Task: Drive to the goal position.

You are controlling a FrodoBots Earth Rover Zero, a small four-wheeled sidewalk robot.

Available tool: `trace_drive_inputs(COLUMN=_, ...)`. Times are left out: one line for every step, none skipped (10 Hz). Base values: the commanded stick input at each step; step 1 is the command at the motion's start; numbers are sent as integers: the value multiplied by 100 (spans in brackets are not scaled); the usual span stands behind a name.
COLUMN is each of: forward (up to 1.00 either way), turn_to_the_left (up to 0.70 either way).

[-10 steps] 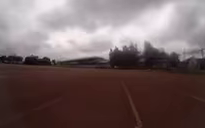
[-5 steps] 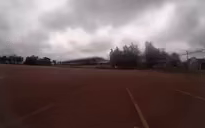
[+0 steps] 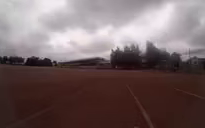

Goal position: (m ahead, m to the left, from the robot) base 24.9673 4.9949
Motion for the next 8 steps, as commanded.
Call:
trace_drive_inputs(forward=70, turn_to_the_left=0)
trace_drive_inputs(forward=70, turn_to_the_left=0)
trace_drive_inputs(forward=70, turn_to_the_left=0)
trace_drive_inputs(forward=70, turn_to_the_left=0)
trace_drive_inputs(forward=70, turn_to_the_left=0)
trace_drive_inputs(forward=70, turn_to_the_left=0)
trace_drive_inputs(forward=70, turn_to_the_left=0)
trace_drive_inputs(forward=70, turn_to_the_left=0)
